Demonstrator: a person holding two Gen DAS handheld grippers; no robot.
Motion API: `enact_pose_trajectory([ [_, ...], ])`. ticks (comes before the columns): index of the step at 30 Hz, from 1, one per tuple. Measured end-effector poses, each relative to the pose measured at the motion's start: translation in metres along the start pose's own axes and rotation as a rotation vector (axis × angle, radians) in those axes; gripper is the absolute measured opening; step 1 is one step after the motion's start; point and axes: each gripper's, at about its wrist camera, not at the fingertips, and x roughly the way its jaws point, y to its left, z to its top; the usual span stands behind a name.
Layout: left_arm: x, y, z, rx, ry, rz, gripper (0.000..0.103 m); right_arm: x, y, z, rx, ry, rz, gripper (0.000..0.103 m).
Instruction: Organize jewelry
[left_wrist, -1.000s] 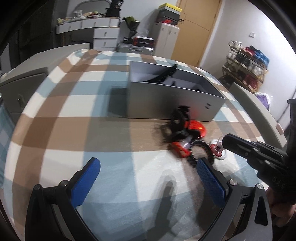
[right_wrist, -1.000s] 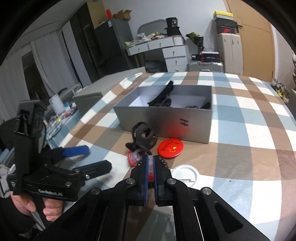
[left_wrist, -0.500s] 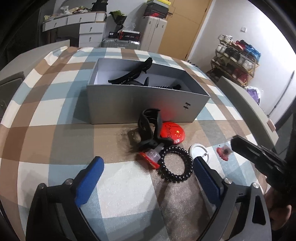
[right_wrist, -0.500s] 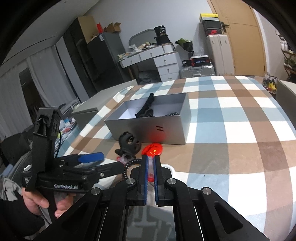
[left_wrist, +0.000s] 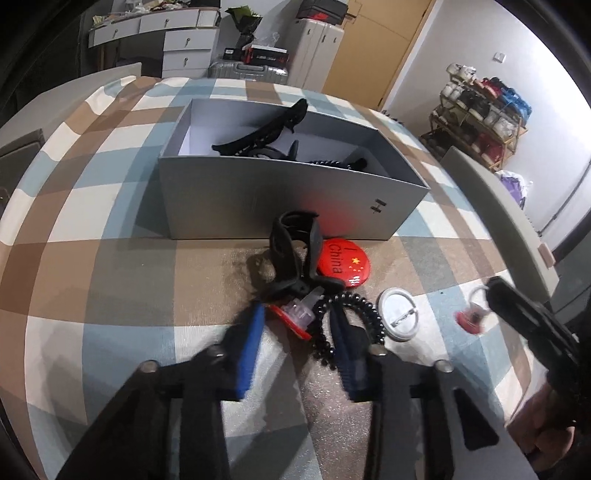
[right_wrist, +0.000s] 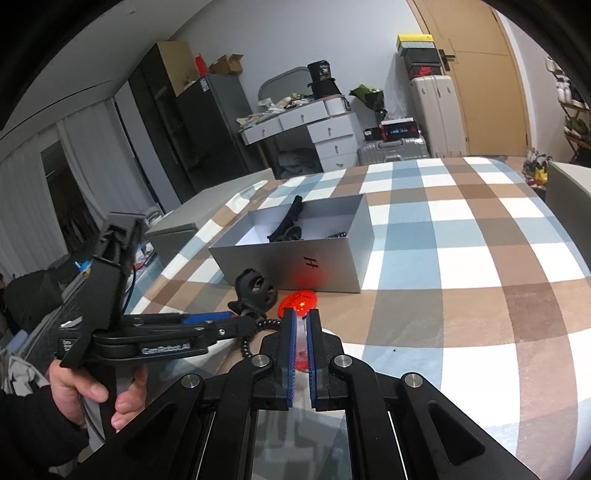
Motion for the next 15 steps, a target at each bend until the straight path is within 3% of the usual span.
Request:
enact_pose_trajectory([
  [15,-0.014,-0.001,-0.006,0.032,0.002,0.021,0.017,-0.004,0.004,-0.001,-0.003,-0.001,0.015,0.005],
])
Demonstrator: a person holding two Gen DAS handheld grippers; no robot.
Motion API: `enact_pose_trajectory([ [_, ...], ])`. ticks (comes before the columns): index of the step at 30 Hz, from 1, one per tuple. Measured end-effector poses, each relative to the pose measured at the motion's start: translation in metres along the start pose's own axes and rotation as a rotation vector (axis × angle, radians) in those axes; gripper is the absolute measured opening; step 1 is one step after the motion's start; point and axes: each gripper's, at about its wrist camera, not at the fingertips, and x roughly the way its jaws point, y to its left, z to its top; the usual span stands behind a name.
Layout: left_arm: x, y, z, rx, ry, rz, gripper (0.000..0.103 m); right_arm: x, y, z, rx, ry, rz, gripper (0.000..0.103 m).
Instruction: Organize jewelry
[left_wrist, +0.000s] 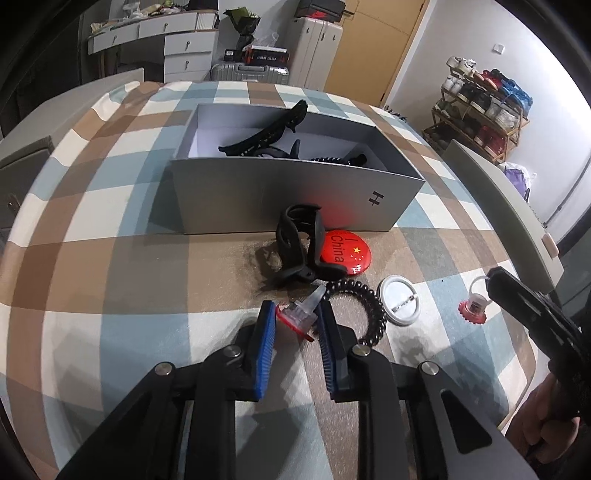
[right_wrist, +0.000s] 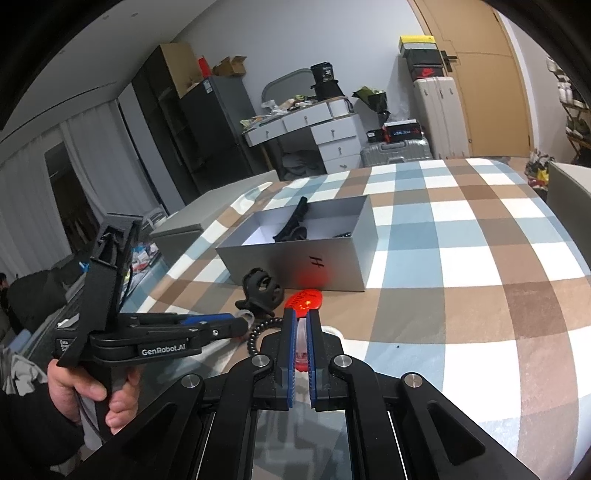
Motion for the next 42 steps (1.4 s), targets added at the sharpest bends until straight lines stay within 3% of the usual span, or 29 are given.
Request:
enact_pose_trajectory([
  [24,-0.071,0.018,0.014,-0.019,-0.223,-0.028,0.017,-0.009,0.05,0.036,-0.08,-0.039,0.018,0.005],
  [34,-0.08,0.029,0.051,-0.003,-0.303,-0.04,0.017,-0.002,0.055,0.084,-0.108,-0.099,0.069,0.005],
  [42,-0.067,0.031,0.082,0.015,-0.33,-0.057,0.017,0.024,0.038,0.112,-0.086,-0.102,0.08,0.005],
])
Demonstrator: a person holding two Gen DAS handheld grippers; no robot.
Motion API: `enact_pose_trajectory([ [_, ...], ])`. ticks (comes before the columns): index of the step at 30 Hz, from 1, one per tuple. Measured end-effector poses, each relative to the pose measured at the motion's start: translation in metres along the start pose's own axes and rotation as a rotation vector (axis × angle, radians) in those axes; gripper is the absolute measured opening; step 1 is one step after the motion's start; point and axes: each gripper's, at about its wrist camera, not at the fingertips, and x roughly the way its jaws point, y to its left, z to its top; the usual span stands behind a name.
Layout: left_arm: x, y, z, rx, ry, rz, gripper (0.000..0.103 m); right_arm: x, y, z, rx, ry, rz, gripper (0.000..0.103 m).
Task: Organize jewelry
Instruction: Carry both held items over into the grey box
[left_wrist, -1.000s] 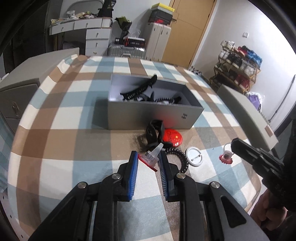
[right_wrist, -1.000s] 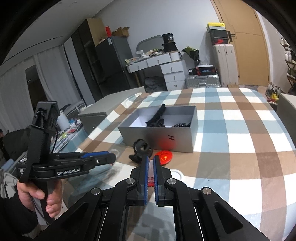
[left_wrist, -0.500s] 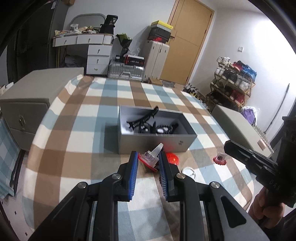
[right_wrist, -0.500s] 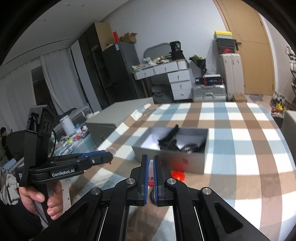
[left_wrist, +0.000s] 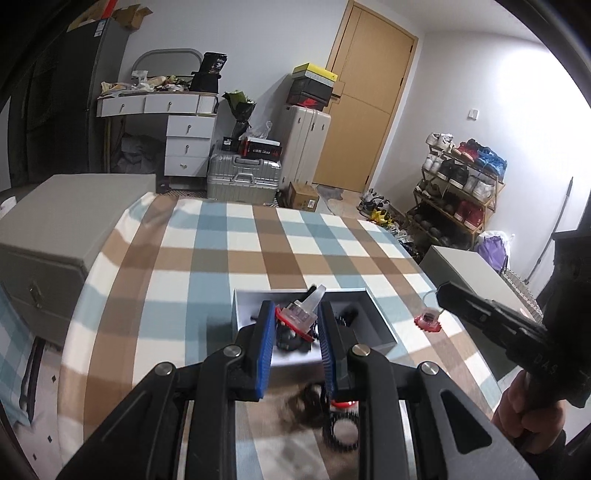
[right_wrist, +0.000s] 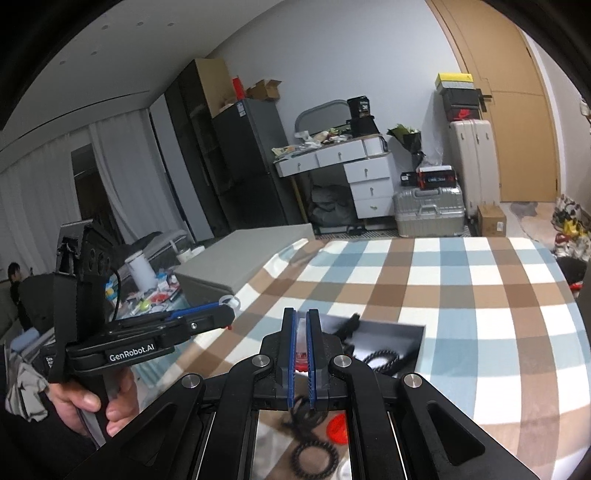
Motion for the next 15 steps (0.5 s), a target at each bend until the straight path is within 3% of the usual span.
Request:
enact_pose_trajectory([
  [15,0.062,-0.003,0.002,0.01,0.12,-0.064,0.017,0.061,-0.048,-0.003,0.063,0.076,0.002,0.005],
])
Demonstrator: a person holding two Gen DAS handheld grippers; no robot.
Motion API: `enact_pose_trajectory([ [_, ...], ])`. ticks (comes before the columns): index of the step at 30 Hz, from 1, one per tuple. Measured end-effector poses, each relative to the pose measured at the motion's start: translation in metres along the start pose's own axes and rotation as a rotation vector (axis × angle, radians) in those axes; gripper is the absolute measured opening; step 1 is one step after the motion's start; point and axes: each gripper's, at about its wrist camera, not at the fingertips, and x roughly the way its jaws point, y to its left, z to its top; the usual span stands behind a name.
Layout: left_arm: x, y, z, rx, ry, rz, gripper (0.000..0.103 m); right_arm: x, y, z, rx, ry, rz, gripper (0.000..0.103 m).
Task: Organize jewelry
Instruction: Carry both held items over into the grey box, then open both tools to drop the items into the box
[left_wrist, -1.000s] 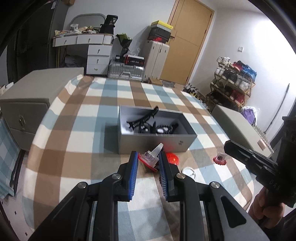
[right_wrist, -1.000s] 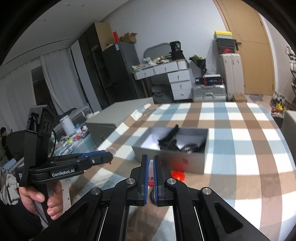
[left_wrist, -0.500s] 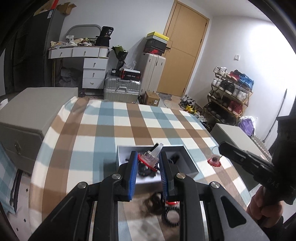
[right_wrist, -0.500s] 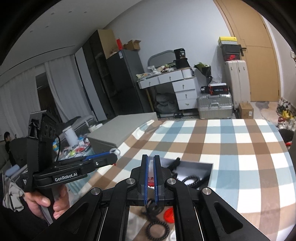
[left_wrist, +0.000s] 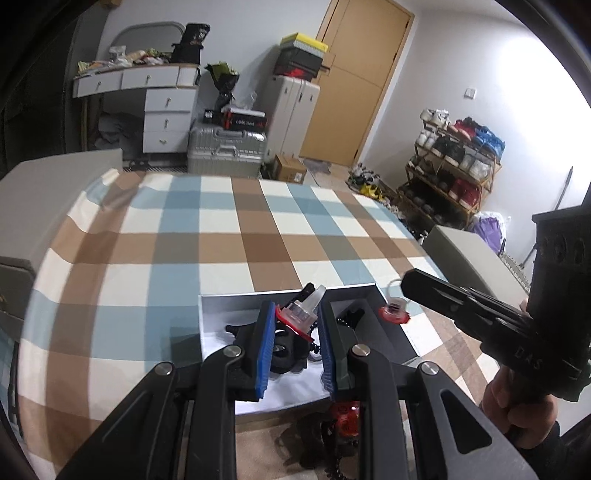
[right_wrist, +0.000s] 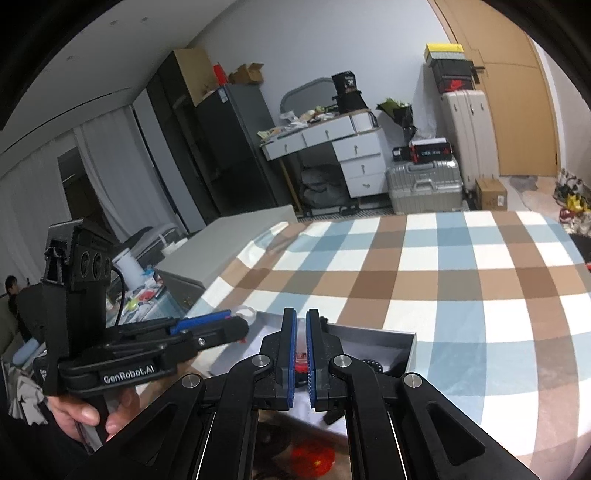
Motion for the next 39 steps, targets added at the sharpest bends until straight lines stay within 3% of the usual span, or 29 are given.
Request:
enact_pose_trajectory([
  [18,0.032,-0.004,0.0,0.021,0.084,-0.043,0.017,0.036,-0.03,-0.01,0.05,0.078,-0.001,0.005],
  [27,0.042,-0.008,0.001,0.042,0.111,-0.057,0.019,0.034,-0.033,-0.007,0.069,0.069,-0.003,0.008],
  [29,0.04,-0.007,0.002,0.041,0.103,-0.034,0.022,0.032,-0.033,-0.007,0.072,0.063,-0.003,0.011],
  [31,0.037,-0.006,0.002,0.032,0.097,-0.037,0.03,0.028,-0.034,-0.007,0.079,0.05,-0.011,0.024],
  [34,0.03,-0.007,0.002,0.032,0.08,-0.03,0.042,0.016,-0.034,-0.007,0.094,0.03,-0.017,0.029],
  [37,0.022,-0.01,0.002,0.038,0.062,-0.022,0.046,0.006,-0.033,-0.007,0.095,0.012,-0.027,0.045],
  [39,0.017,-0.012,0.002,0.044,0.053,-0.013,0.047,-0.004,-0.03,-0.008,0.093,-0.002,-0.029,0.048],
])
